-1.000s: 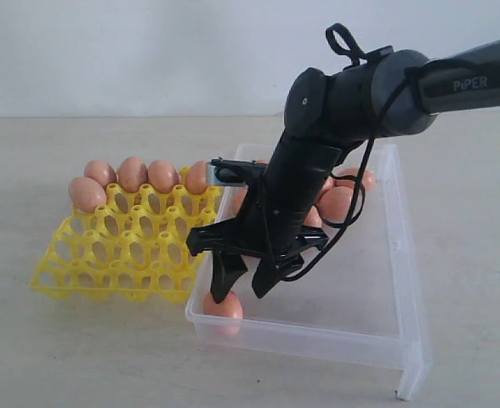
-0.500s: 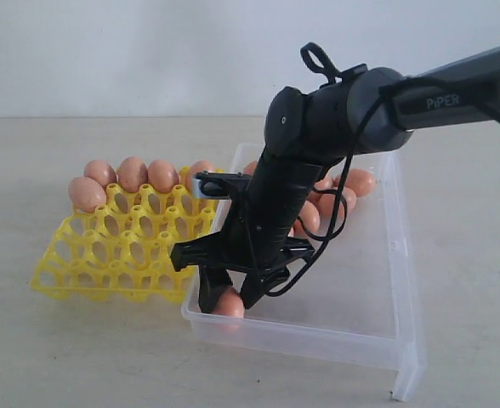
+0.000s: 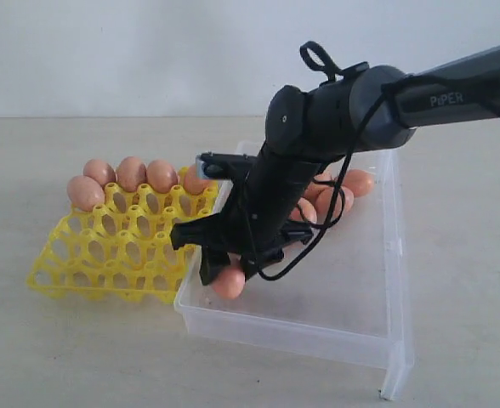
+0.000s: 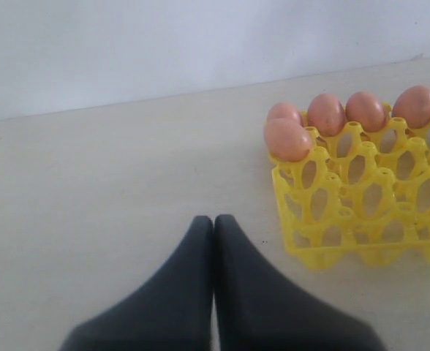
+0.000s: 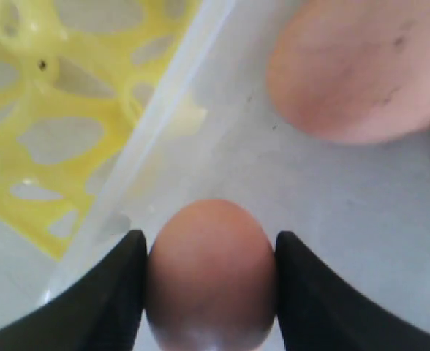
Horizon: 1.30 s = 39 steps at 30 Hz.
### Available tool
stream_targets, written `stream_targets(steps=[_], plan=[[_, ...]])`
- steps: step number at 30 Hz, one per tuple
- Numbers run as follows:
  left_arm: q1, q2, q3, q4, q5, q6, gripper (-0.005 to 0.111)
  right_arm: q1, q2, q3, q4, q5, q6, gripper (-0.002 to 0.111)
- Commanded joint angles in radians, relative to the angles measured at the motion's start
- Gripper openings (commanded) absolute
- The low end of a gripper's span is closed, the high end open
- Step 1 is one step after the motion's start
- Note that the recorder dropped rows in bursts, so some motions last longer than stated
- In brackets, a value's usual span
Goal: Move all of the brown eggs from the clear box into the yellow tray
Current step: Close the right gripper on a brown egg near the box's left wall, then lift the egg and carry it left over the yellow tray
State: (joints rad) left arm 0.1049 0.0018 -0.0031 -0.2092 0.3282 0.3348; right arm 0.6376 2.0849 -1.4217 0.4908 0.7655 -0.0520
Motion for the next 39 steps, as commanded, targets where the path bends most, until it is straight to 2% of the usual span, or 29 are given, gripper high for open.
stream_targets(steps=[1, 6, 10, 13, 17, 19, 21, 25, 27, 32, 34, 36, 39], plan=[[0.002, -0.002, 0.003, -0.003, -0.014, -0.01, -0.004, 0.011, -0.129, 0.029, -0.195, -0.087, 0.177, 0.0], [0.002, -0.002, 0.003, -0.003, -0.014, -0.01, -0.004, 0.105, -0.296, 0.164, -0.484, -0.244, 0.401, 0.0], [0.002, -0.002, 0.003, -0.003, -0.014, -0.01, -0.004, 0.22, -0.403, 0.276, -0.629, -0.564, 0.446, 0.0], [0.002, -0.002, 0.003, -0.003, -0.014, -0.01, -0.004, 0.249, -0.41, 0.289, -0.664, -0.805, 0.434, 0.0], [0.002, -0.002, 0.003, -0.003, -0.014, -0.01, -0.004, 0.236, -0.344, 0.284, -0.651, -1.177, 0.4, 0.0], [0.002, -0.002, 0.003, -0.003, -0.014, -0.01, -0.004, 0.226, -0.294, 0.254, -0.614, -1.305, 0.406, 0.0], [0.002, -0.002, 0.003, -0.003, -0.014, -0.01, -0.004, 0.221, -0.238, 0.212, -0.565, -1.337, 0.453, 0.0], [0.002, -0.002, 0.003, -0.003, -0.014, -0.01, -0.004, 0.212, -0.112, 0.1, -0.602, -1.326, 0.663, 0.0], [0.002, -0.002, 0.003, -0.003, -0.014, -0.01, -0.004, 0.197, -0.058, 0.037, -0.703, -1.335, 0.805, 0.0], [0.002, -0.002, 0.003, -0.003, -0.014, -0.01, -0.004, 0.113, 0.062, -0.12, -1.256, -1.388, 1.145, 0.0], [0.002, -0.002, 0.003, -0.003, -0.014, -0.01, -0.004, 0.076, 0.094, -0.161, -1.409, -1.388, 1.227, 0.0], [0.002, -0.002, 0.003, -0.003, -0.014, -0.01, -0.004, 0.053, 0.123, -0.177, -1.476, -1.386, 1.251, 0.0], [0.002, -0.002, 0.003, -0.003, -0.014, -0.01, -0.004, 0.029, 0.162, -0.177, -1.476, -1.373, 1.234, 0.0]])
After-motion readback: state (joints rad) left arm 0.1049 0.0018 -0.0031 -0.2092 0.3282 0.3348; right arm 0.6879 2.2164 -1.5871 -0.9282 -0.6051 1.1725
